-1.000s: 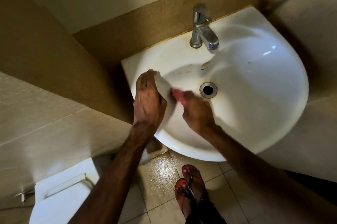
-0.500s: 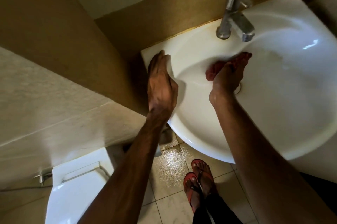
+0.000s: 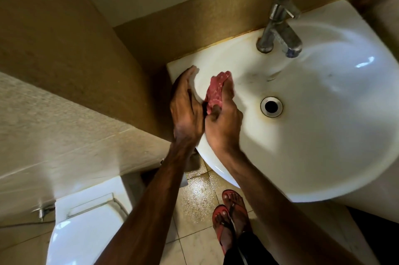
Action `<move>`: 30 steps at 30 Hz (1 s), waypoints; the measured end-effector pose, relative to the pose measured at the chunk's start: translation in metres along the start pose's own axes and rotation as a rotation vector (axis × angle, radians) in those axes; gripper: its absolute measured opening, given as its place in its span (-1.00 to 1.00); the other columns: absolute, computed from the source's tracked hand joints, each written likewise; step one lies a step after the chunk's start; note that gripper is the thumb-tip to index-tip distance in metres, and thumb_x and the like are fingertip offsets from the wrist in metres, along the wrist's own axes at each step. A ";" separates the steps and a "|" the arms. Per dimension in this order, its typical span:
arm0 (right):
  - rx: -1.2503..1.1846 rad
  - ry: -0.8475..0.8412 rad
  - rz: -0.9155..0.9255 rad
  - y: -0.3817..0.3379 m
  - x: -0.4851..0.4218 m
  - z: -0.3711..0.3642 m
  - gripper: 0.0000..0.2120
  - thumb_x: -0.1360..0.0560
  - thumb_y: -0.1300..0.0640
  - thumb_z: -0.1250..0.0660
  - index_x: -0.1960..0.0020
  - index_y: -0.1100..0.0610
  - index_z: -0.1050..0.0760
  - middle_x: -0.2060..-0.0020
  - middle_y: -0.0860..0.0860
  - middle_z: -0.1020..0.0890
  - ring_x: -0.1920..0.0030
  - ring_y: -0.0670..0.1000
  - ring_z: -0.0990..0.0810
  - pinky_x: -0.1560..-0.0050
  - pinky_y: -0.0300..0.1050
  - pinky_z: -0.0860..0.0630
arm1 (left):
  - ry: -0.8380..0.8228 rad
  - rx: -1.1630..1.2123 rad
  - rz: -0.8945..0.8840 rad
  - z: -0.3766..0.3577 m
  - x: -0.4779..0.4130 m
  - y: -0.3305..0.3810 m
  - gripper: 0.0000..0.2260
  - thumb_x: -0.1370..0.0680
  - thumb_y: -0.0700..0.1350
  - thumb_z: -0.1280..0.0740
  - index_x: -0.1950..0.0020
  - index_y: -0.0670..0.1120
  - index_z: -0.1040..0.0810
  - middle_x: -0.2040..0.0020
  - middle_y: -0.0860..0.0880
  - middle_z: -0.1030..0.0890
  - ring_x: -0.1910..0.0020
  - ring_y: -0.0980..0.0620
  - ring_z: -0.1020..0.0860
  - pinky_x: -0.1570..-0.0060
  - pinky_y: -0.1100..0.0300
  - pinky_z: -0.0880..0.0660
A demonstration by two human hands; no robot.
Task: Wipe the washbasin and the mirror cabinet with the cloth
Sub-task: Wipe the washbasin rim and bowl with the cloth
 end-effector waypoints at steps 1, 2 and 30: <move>-0.022 0.075 -0.029 -0.004 -0.007 -0.008 -0.23 -0.55 0.43 -0.29 -0.68 0.15 -0.09 -0.55 0.15 -0.42 -0.49 0.17 -0.48 -0.52 -0.19 -0.29 | -0.007 -0.023 0.000 -0.001 -0.001 -0.001 -0.64 -0.66 -0.22 -0.22 -0.46 -0.16 -0.46 -0.42 -0.05 -0.53 -0.44 0.04 -0.47 -0.43 -0.01 -0.43; -0.062 0.146 -0.056 -0.007 -0.013 -0.014 -0.24 -0.55 0.45 -0.28 -0.67 0.18 -0.10 -0.61 0.14 -0.30 -0.57 0.17 -0.37 -0.54 -0.29 -0.16 | -0.009 -0.042 0.002 -0.002 -0.002 -0.002 -0.63 -0.64 -0.21 -0.25 -0.46 -0.16 -0.46 -0.42 -0.06 -0.53 -0.44 0.04 -0.47 -0.44 0.02 -0.42; 0.273 -0.473 0.188 0.015 0.024 0.062 -0.50 -0.53 0.33 -0.38 -0.38 -0.08 -0.58 -0.14 0.03 -0.75 -0.11 0.18 -0.72 -0.14 0.15 -0.63 | -0.028 0.053 0.023 -0.005 0.000 0.008 -0.61 -0.71 0.00 -0.06 -0.42 -0.13 -0.48 -0.39 -0.02 -0.55 -0.40 0.08 -0.49 -0.38 0.00 -0.45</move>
Point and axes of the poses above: each hand's wrist, its own x-axis away from the middle knuckle, its own z-axis out of the back of the hand, y = z × x, the point moved 1 cm from there along -x, towards the middle knuckle
